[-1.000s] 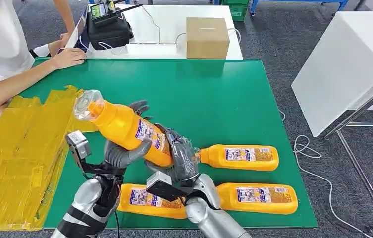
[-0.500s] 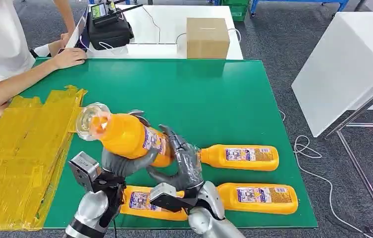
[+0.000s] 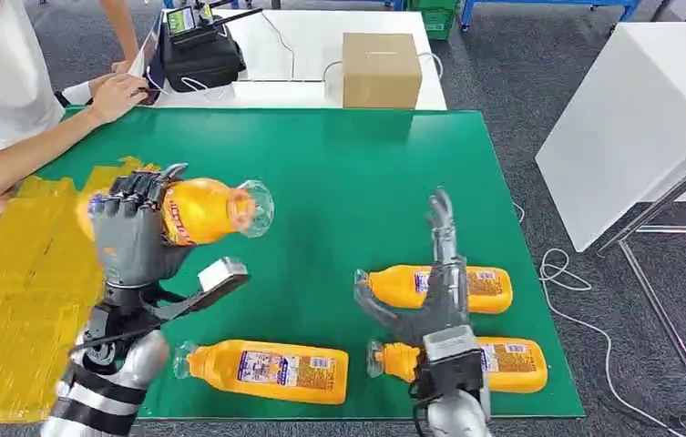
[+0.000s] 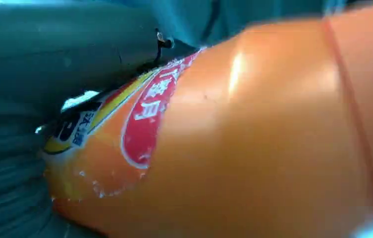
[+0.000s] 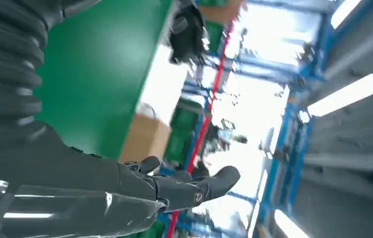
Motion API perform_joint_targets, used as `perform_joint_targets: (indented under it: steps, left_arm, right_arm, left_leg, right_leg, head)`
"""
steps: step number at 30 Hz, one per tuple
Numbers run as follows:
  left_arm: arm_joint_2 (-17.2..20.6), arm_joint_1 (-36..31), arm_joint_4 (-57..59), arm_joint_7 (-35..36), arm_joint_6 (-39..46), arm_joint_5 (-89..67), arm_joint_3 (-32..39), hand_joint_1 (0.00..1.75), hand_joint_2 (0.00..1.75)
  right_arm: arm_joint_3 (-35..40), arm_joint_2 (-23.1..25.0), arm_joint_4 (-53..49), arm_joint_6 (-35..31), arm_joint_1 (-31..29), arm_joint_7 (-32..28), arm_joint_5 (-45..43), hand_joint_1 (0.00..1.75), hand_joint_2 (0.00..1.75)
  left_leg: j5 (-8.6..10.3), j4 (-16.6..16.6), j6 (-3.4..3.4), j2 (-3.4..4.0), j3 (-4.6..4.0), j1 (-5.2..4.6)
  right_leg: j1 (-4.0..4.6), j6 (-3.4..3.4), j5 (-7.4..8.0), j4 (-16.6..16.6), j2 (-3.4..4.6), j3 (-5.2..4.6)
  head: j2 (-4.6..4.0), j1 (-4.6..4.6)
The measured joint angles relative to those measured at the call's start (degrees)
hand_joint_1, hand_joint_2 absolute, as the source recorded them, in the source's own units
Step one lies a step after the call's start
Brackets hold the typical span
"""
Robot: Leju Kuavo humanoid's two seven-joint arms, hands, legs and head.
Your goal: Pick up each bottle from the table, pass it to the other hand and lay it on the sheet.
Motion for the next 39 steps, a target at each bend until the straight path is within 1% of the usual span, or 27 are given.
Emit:
perform_joint_targets:
  steps: [1,2,3,4,6,7,10,15,18,26,29,30,31,32,36,37,38,39]
  left_arm:
    - [0.7,-0.5,0.7,0.6,-0.9,-0.5,0.8,1.75,1.75]
    - [1.6,-1.4,1.6,1.6,-3.6,-0.5,1.2,1.75,1.75]
    - [2.9,-2.6,2.8,2.8,-8.2,-0.8,1.2,1.75,1.75]
    - [4.1,-4.0,4.3,3.8,-12.7,-1.1,1.2,1.75,1.75]
    - [7.3,-6.8,8.5,4.8,-18.4,-1.4,1.2,1.75,1.75]
    - [8.7,-8.1,10.5,4.9,-19.5,-1.4,1.2,1.75,1.75]
    - [11.3,-12.1,17.5,4.8,-23.1,-1.2,1.0,1.75,1.75]
    - [14.2,-18.1,32.7,3.4,-25.8,-0.2,0.0,1.75,1.75]
    - [15.2,-20.1,39.5,3.0,-25.8,0.2,-0.5,1.75,1.75]
    - [16.3,-22.3,49.7,0.8,-27.0,2.2,-1.4,1.75,1.75]
    - [16.5,-22.5,52.6,-1.3,-27.6,2.4,-1.7,1.75,1.75]
    - [16.6,-22.5,53.5,-2.1,-27.5,2.7,-1.8,1.61,1.75]
    - [16.6,-22.5,54.2,-2.6,-27.4,2.9,-1.9,0.98,1.75]
    - [16.6,-22.4,54.7,-3.3,-27.2,3.3,-1.9,0.49,1.75]
    - [16.9,-21.3,56.3,-8.3,-25.3,6.1,-2.0,0.49,1.75]
    - [16.9,-21.0,56.4,-9.4,-25.2,6.9,-1.9,0.42,1.75]
    - [16.9,-20.8,56.5,-10.3,-25.2,7.5,-1.8,0.12,1.75]
    - [16.9,-20.6,56.6,-10.7,-25.2,7.7,-1.7,0.00,1.75]
  right_arm:
    - [-0.9,-0.3,-1.4,0.2,0.5,0.0,-0.2,0.00,1.75]
    - [-1.6,-0.4,-2.6,0.3,0.8,0.0,-0.4,0.00,1.75]
    - [-2.3,-0.6,-3.8,0.5,1.0,-0.1,-0.6,0.00,1.75]
    - [-3.0,-0.7,-4.9,0.8,1.0,-0.1,-0.9,0.00,1.75]
    - [-4.4,-0.8,-7.0,1.7,1.3,-0.1,-1.1,0.00,1.75]
    - [-5.0,-1.0,-7.6,2.0,1.5,-0.1,-1.3,0.00,1.75]
    - [-6.5,-1.1,-9.0,2.3,1.8,-0.3,-1.4,0.00,1.75]
    - [-8.2,-1.1,-10.1,1.9,1.6,-1.0,-1.6,0.00,1.75]
    - [-8.9,-1.1,-10.2,1.8,1.3,-1.1,-1.8,0.00,1.75]
    - [-9.2,-1.1,-9.9,1.8,0.4,-1.2,-1.8,0.00,1.75]
    - [-9.2,-1.1,-9.5,1.6,-0.1,-1.4,-1.8,0.00,1.75]
    - [-9.2,-1.1,-9.3,1.5,-0.2,-1.6,-1.8,0.00,1.75]
    - [-9.2,-1.1,-9.2,1.4,-0.3,-1.8,-1.9,0.00,1.75]
    - [-9.2,-1.1,-9.1,1.3,-0.5,-1.9,-1.9,0.00,1.75]
    - [-9.2,-1.1,-8.4,1.2,-0.8,-2.2,-2.5,0.00,1.75]
    - [-9.2,-1.1,-8.2,1.1,-0.9,-2.4,-2.7,0.00,1.75]
    - [-9.2,-1.1,-8.0,0.9,-1.1,-2.6,-2.9,0.00,1.75]
    - [-9.2,-1.1,-7.9,0.9,-1.2,-2.7,-2.9,0.00,1.75]
  left_leg:
    - [0.00,0.0,0.00,0.02,0.01,0.01]
    - [0.01,0.0,0.00,-0.02,0.03,0.02]
    - [0.01,0.0,-0.01,-0.10,0.08,0.03]
    - [0.00,0.0,-0.01,-0.11,0.11,0.03]
    - [0.00,0.0,-0.01,0.06,0.10,0.04]
    - [0.01,0.0,-0.02,0.15,0.09,0.04]
    - [0.04,0.0,-0.05,0.15,0.11,0.04]
    - [0.04,0.0,-0.05,0.16,0.08,0.03]
    - [0.04,0.0,-0.05,0.17,0.08,0.03]
    - [0.04,0.0,-0.05,0.13,0.05,0.03]
    - [0.04,0.0,-0.05,0.11,0.05,0.03]
    - [0.04,0.0,-0.05,0.12,0.04,0.03]
    - [0.04,0.0,-0.05,0.11,0.04,0.03]
    - [0.04,0.0,-0.05,0.11,0.04,0.02]
    - [0.04,0.0,-0.05,0.10,0.03,0.01]
    - [0.04,0.0,-0.05,0.07,0.03,0.01]
    - [0.04,0.0,-0.05,0.02,0.03,0.01]
    - [0.04,0.0,-0.05,-0.02,0.04,0.00]
  right_leg:
    - [0.00,0.00,0.00,0.0,0.01,-0.02]
    - [0.00,0.00,-0.01,0.0,-0.01,-0.13]
    - [0.00,-0.03,-0.04,0.0,-0.02,-0.41]
    - [0.00,-0.04,-0.06,0.0,-0.02,-0.38]
    - [0.01,-0.06,-0.03,0.0,0.02,-0.27]
    - [0.01,-0.05,0.00,0.0,0.07,-0.21]
    - [0.01,-0.05,0.00,0.0,0.07,-0.03]
    - [0.01,-0.04,0.01,0.0,0.09,0.03]
    - [0.00,-0.04,0.01,0.0,0.10,0.01]
    - [0.00,-0.04,0.00,0.0,0.09,0.02]
    - [0.00,-0.04,0.00,0.0,0.09,0.03]
    - [0.00,-0.04,0.00,0.0,0.09,0.03]
    - [0.00,-0.04,0.00,0.0,0.09,0.03]
    - [0.00,-0.04,0.00,0.0,0.09,0.03]
    - [0.00,-0.04,0.00,0.0,0.09,0.04]
    - [0.00,-0.04,-0.01,0.0,0.07,0.06]
    - [0.00,-0.04,-0.01,0.0,0.07,0.07]
    - [0.00,-0.04,-0.01,0.0,0.06,0.08]
  head:
    - [0.00,0.00]
    - [0.00,0.00]
    - [0.00,0.00]
    - [0.00,0.04]
    - [0.00,0.00]
    - [0.00,-0.02]
    - [0.00,0.02]
    - [0.00,0.02]
    - [0.00,0.02]
    - [0.00,0.02]
    - [0.00,0.00]
    - [0.00,0.04]
    - [0.00,0.02]
    - [0.00,0.02]
    - [0.00,0.02]
    - [0.00,0.04]
    - [0.00,0.02]
    - [0.00,0.02]
